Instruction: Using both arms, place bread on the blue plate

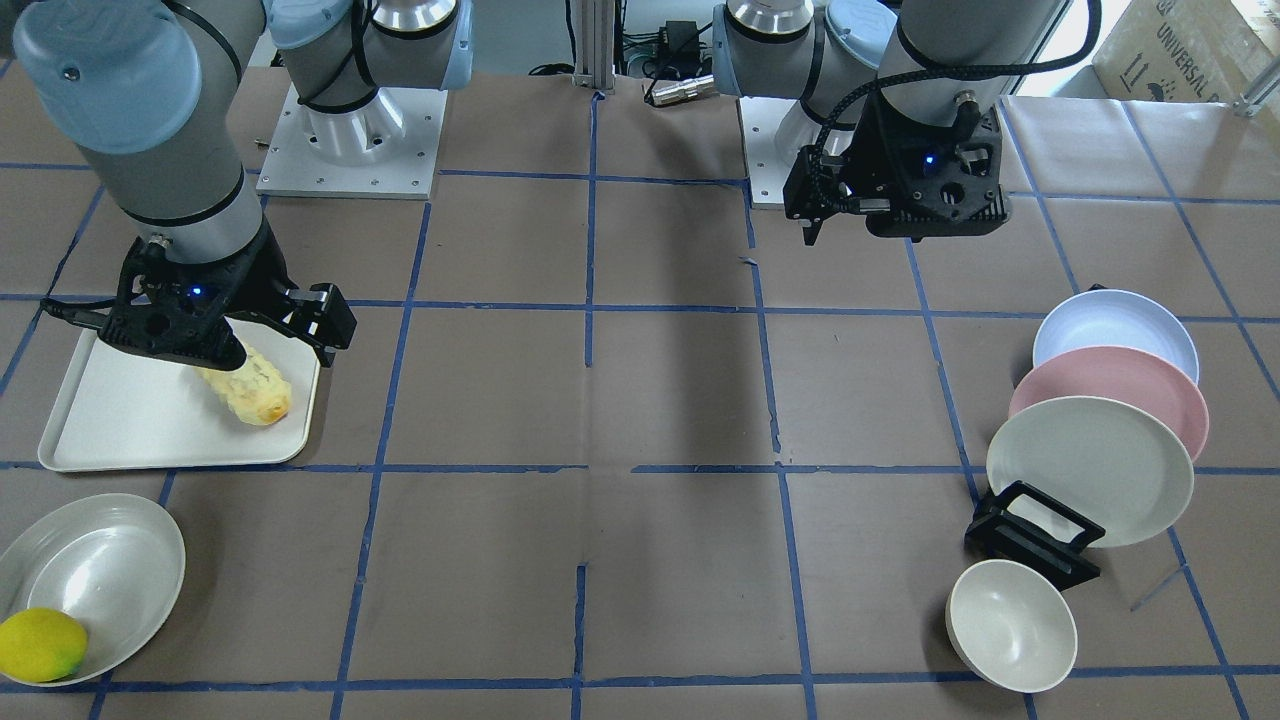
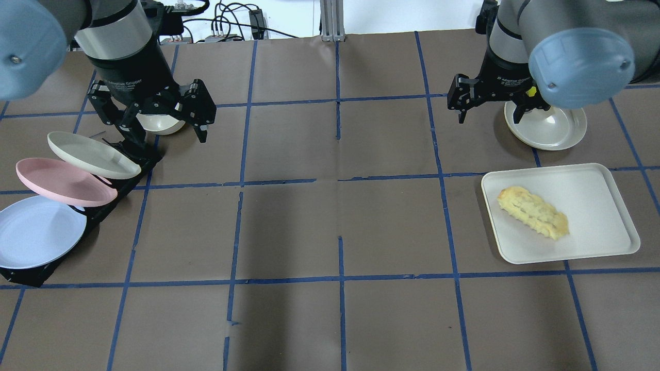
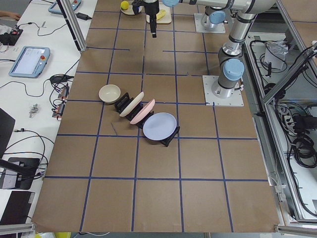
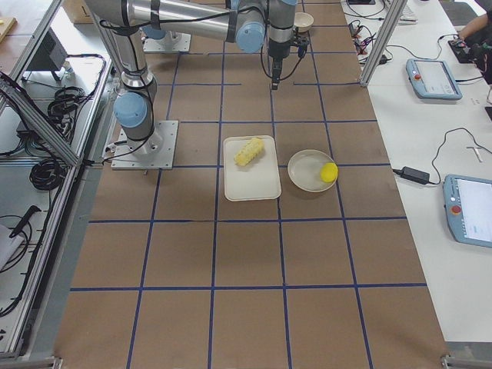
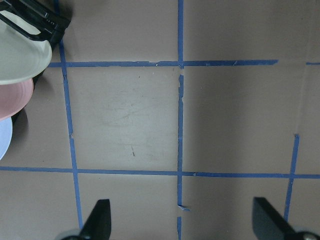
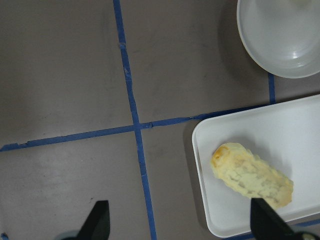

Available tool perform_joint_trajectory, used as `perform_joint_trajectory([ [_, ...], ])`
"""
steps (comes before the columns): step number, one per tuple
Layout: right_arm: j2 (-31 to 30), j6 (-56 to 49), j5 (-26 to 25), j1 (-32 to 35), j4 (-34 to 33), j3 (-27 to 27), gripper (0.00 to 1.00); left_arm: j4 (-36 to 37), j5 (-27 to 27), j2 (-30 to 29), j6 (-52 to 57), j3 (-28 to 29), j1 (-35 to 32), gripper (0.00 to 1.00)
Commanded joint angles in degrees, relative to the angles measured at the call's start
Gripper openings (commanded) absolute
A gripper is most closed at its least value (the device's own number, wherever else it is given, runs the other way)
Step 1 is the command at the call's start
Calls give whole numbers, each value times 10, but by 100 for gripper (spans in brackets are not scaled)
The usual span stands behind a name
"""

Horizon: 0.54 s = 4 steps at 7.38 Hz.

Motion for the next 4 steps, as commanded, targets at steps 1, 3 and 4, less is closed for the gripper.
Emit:
perform_joint_trajectory([
  [1, 2, 0, 1, 0, 0, -4, 100, 1, 0, -4, 3, -2, -1, 100],
  [3, 2, -2, 2, 0, 0, 2, 100, -2, 5, 4, 5, -6, -1, 100],
  [4, 5, -27, 1, -1, 0, 12, 100, -3, 13, 14, 46, -10, 7, 99],
])
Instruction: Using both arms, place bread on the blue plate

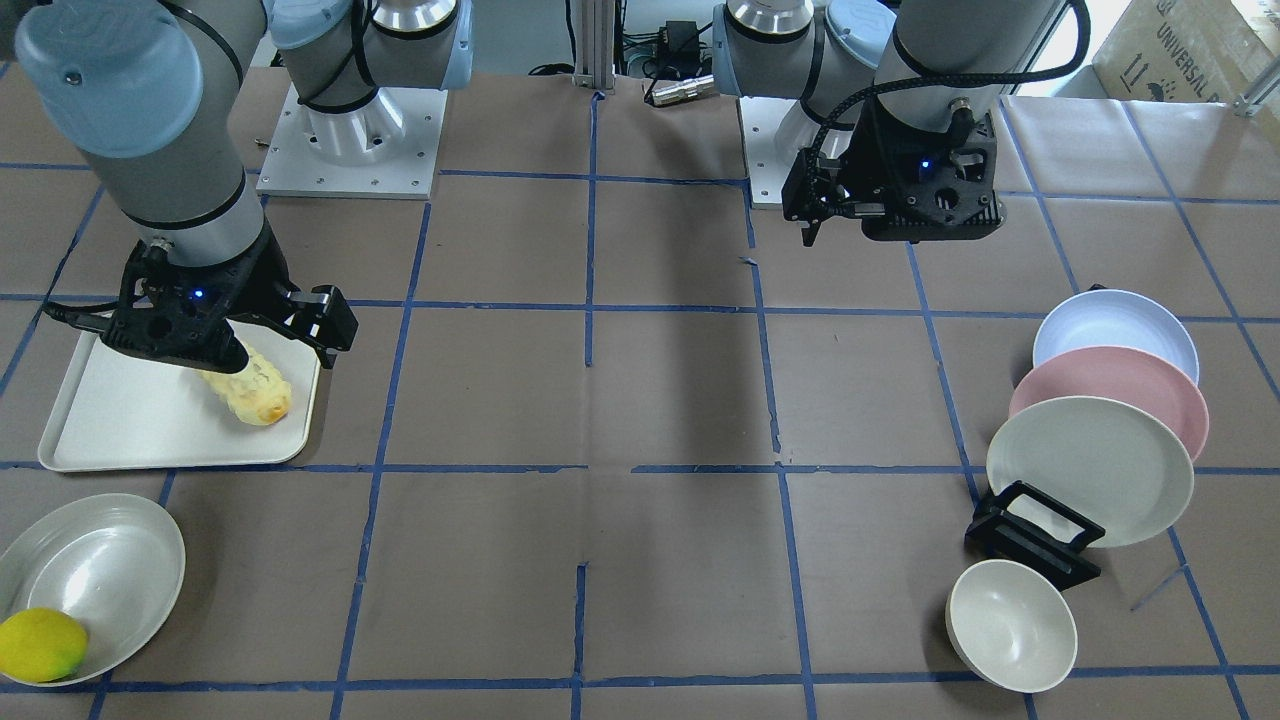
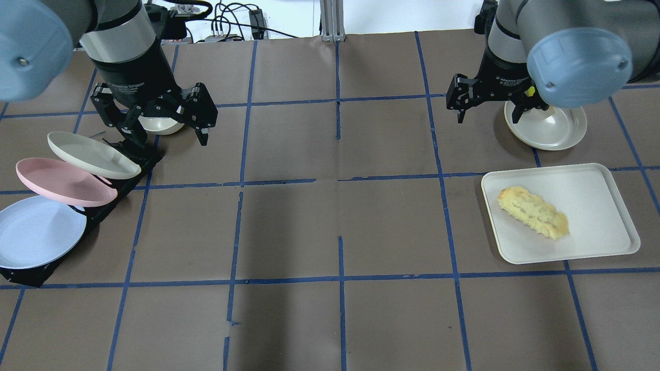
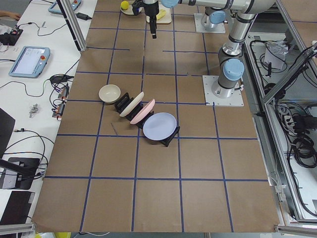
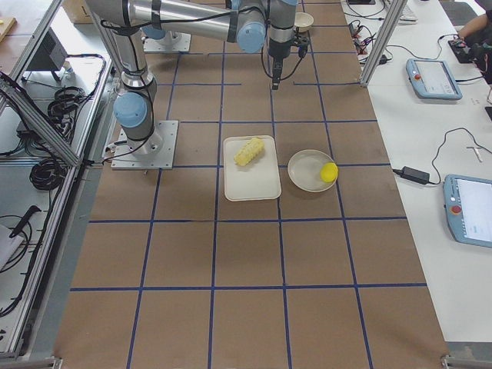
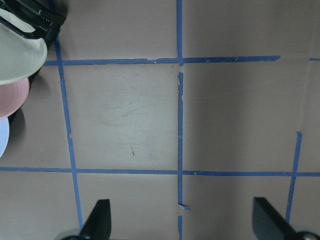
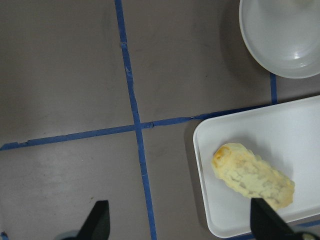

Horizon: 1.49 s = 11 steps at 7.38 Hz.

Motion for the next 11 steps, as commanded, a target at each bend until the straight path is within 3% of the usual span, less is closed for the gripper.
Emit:
perform_joint_trajectory([
  [1, 1, -123, 1, -14, -10, 38, 100, 2, 14, 13, 51, -8, 26, 100],
  [2, -4, -212, -2, -27, -80, 84, 100, 1, 33, 13, 68, -11, 82, 100],
  [3, -4, -324, -1, -38, -175, 138, 100, 0, 41, 7, 158, -20, 163, 99],
  [5, -7, -449, -3, -72, -385, 261, 100, 3, 1, 4, 320, -32, 280, 99],
  [6, -9, -507, -1, -110, -450, 311, 100, 4, 3, -1, 394, -33, 328, 100],
  [8, -25, -548, 15, -163, -449, 354, 100, 4, -4, -33, 499, -30, 446, 100],
  [11, -41, -545, 18, -213, -455, 416, 99, 18, -22, -128, 620, 7, 559, 100],
])
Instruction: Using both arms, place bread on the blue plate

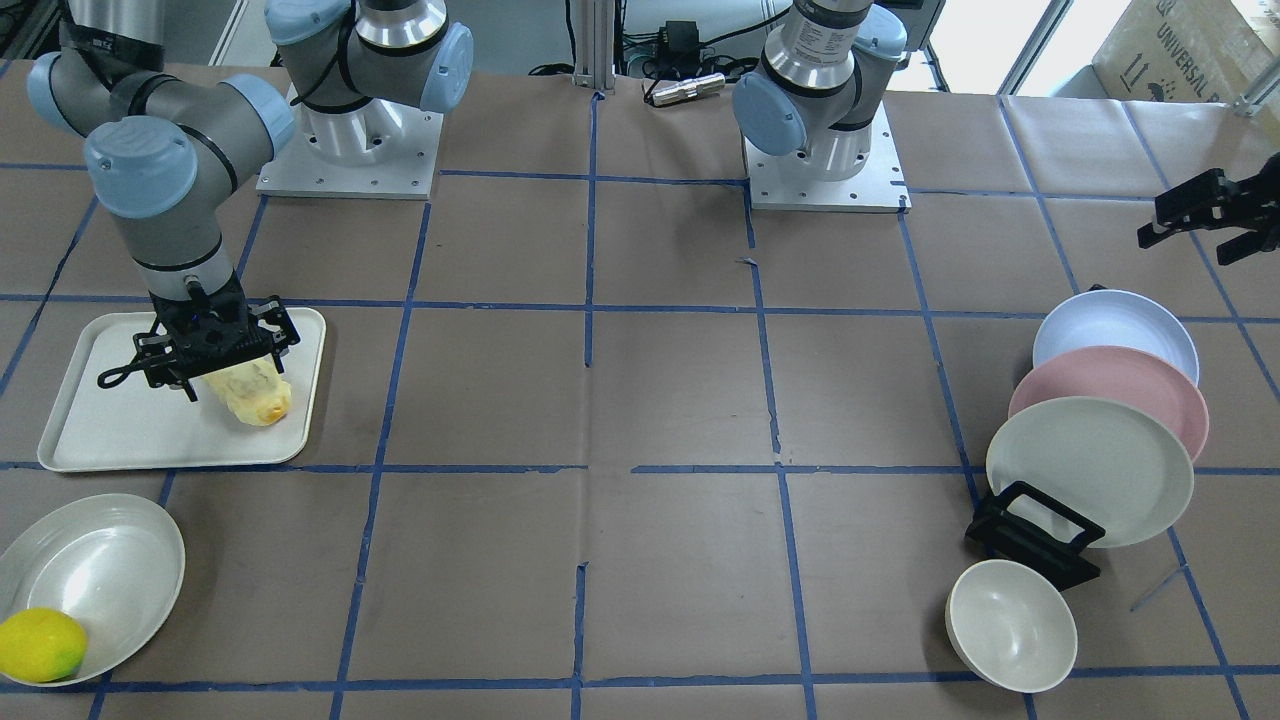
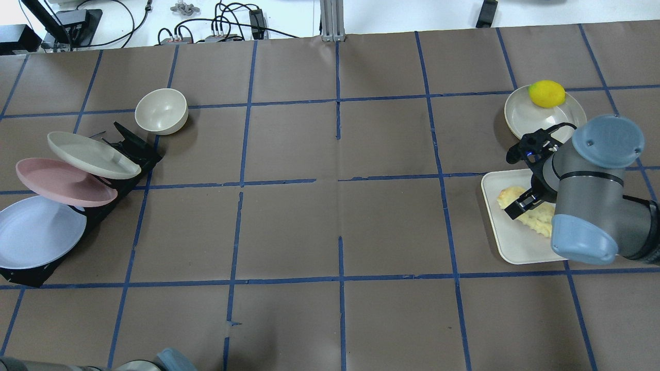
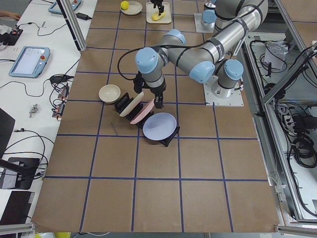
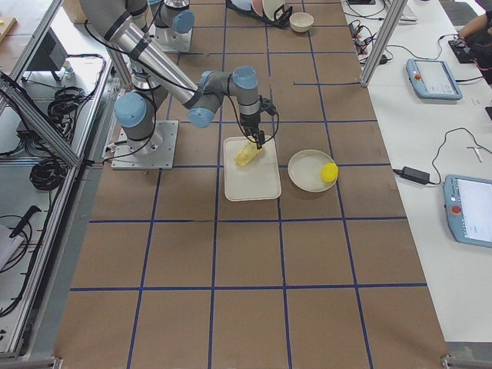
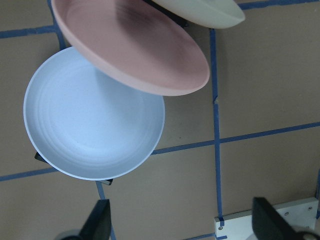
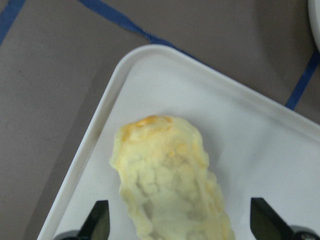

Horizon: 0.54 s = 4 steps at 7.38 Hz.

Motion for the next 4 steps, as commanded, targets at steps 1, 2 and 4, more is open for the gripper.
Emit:
perform_joint_trajectory([
  [1, -10, -1, 24, -30, -4, 31, 100, 18, -39, -81, 101, 27, 81, 100],
  [2, -9, -5, 27, -37, -3, 33, 100, 34, -44, -124, 109, 40, 90, 100],
  [4, -7, -20, 28, -38, -9, 38, 100, 73, -45, -204, 110, 60, 87, 100],
])
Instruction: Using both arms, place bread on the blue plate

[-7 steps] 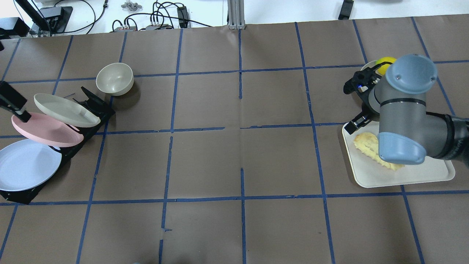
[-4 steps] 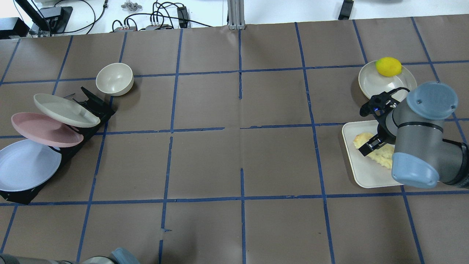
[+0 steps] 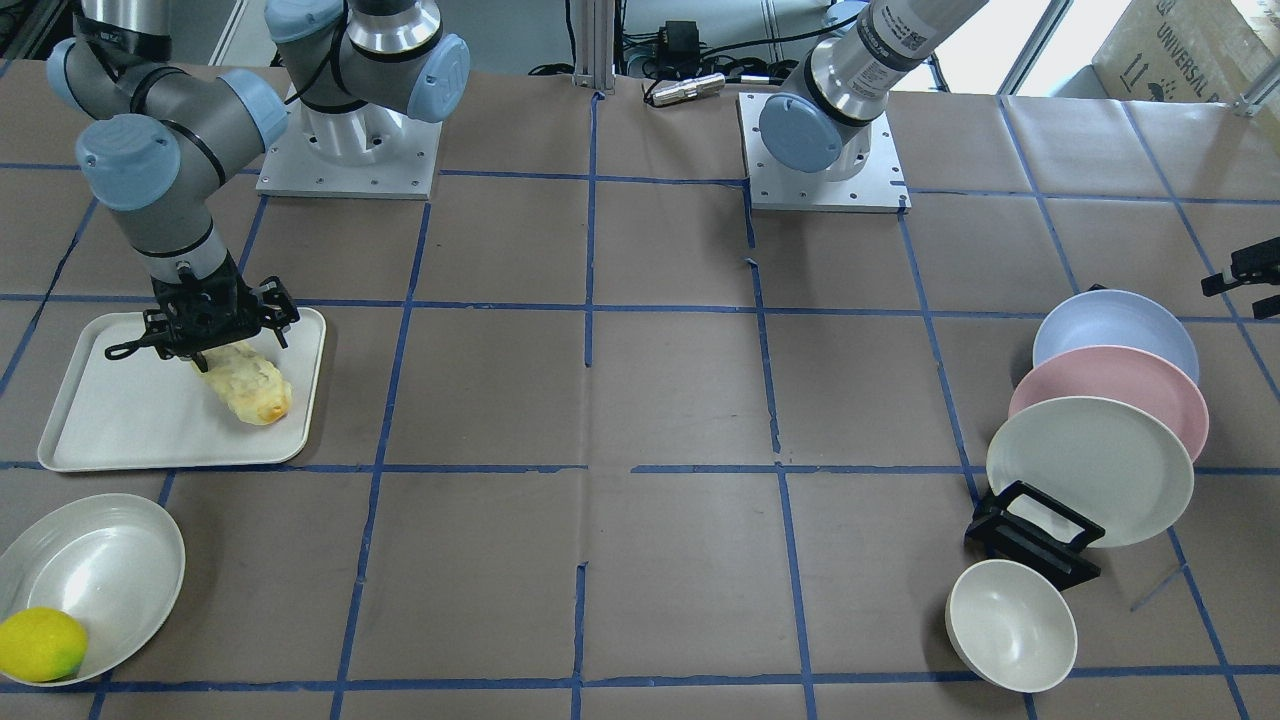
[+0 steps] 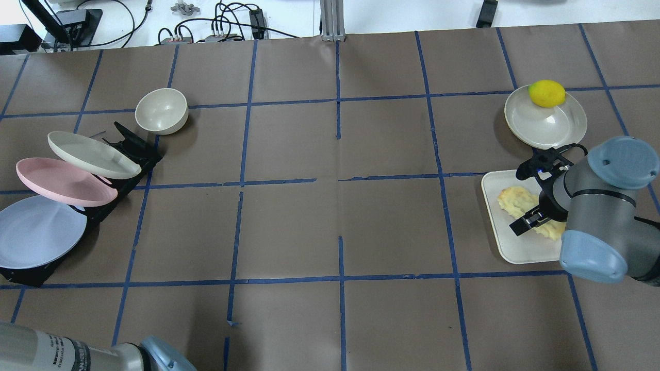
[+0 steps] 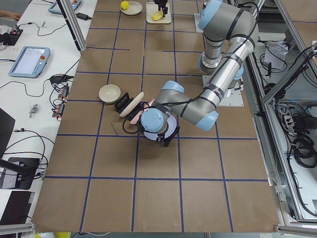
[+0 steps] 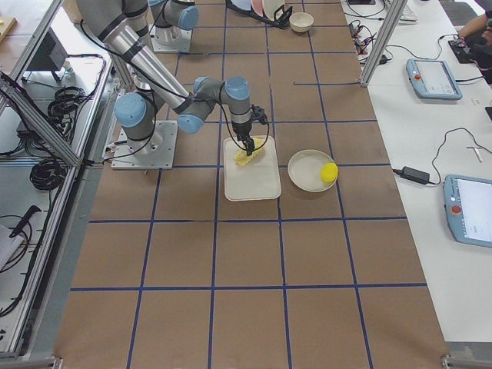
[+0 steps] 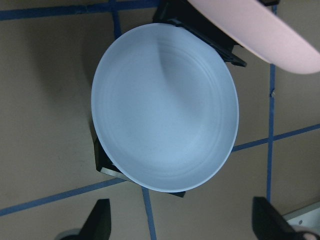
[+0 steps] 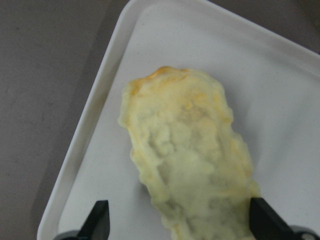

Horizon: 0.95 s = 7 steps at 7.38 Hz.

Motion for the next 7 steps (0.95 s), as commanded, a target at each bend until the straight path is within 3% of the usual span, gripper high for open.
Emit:
perform_joint_trajectory([
  [1, 2, -33, 2, -2, -17, 3, 100, 60, -2, -80, -3, 12, -7, 100],
  [3, 7, -73, -1, -2, -40, -6, 100, 59, -15, -84, -12, 1, -10, 99],
  [5, 8, -93, 2, -2, -41, -7, 100, 57, -27, -85, -26, -2, -17, 81],
  [6, 15, -96, 20, -1, -52, -2, 100, 58, -23, -88, -25, -4, -17, 58],
  [7, 38, -111, 38, -2, -73, -5, 100, 55, -19, -81, -26, -5, -23, 19],
])
